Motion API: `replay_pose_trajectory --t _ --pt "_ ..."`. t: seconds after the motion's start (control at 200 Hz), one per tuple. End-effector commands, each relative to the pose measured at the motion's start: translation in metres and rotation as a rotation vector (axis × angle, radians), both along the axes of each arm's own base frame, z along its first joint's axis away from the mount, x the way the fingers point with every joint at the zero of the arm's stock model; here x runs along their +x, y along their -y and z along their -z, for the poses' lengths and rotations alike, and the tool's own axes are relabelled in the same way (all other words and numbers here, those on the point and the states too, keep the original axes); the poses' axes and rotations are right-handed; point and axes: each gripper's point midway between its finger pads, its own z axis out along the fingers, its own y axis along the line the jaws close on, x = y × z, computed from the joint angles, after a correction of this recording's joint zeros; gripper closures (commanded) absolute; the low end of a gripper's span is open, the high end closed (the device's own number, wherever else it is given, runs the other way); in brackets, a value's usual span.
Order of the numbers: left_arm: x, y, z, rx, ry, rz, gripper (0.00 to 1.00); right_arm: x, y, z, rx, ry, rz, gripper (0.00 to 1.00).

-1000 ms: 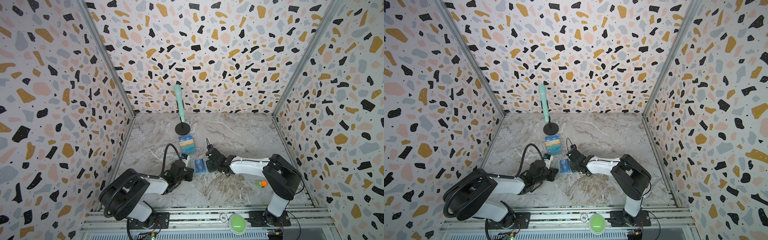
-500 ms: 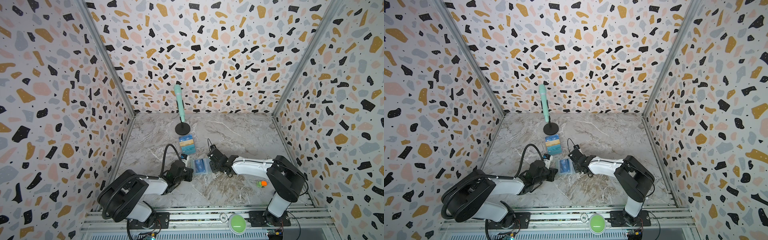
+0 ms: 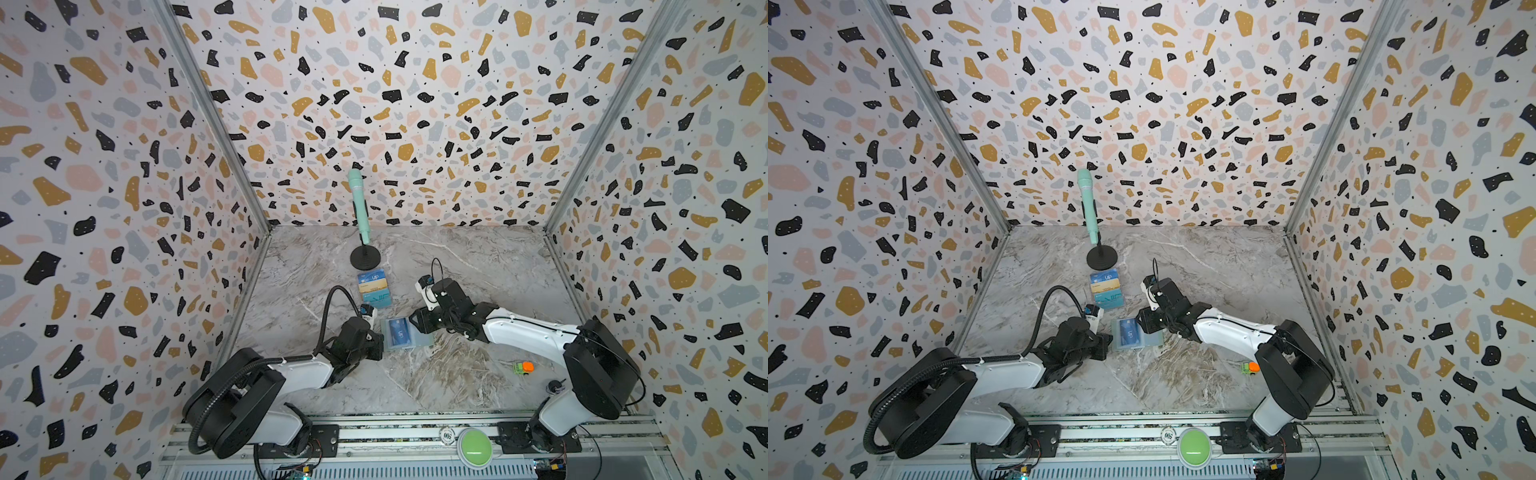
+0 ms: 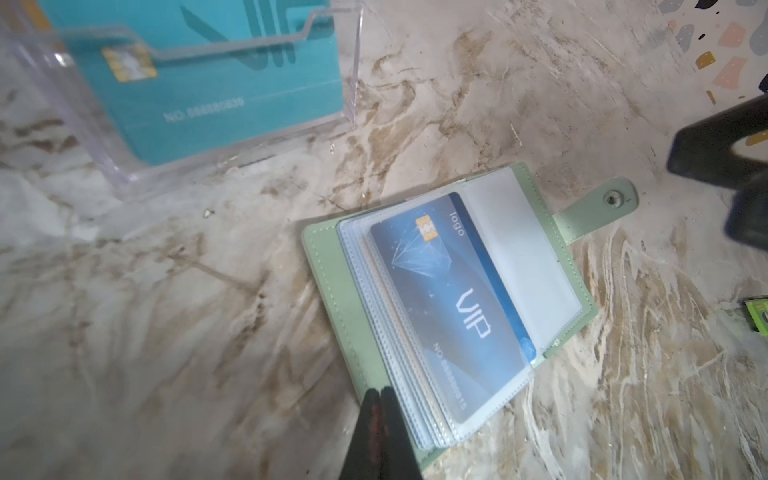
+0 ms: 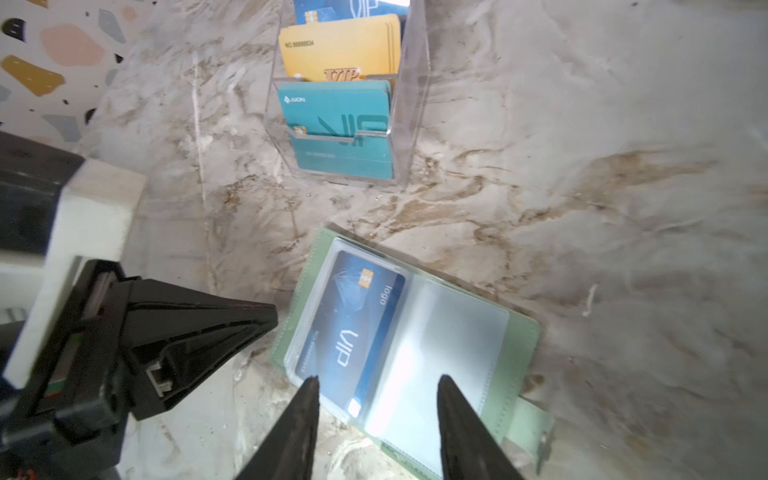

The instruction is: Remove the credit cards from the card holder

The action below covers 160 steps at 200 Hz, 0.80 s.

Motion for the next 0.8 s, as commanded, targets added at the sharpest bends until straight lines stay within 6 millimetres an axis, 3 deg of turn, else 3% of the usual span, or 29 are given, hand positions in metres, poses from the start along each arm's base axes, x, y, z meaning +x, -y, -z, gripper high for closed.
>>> replay_pose_trajectory --t 0.0,0.285,0.796 --pt "0.011 0.008 -0.017 0.004 0.055 0.031 0.98 -0.011 -0.024 -0.008 0.12 -0.079 -0.084 0.53" --pt "0.02 0.019 -0.016 0.036 0.063 0.085 0.99 -0.005 -0.026 0.025 0.136 -0.186 -0.024 0.57" --pt "0.026 0.012 0.008 0.115 0.024 0.055 0.99 -0.008 -0.02 0.055 0.134 -0.266 -0.016 0.58"
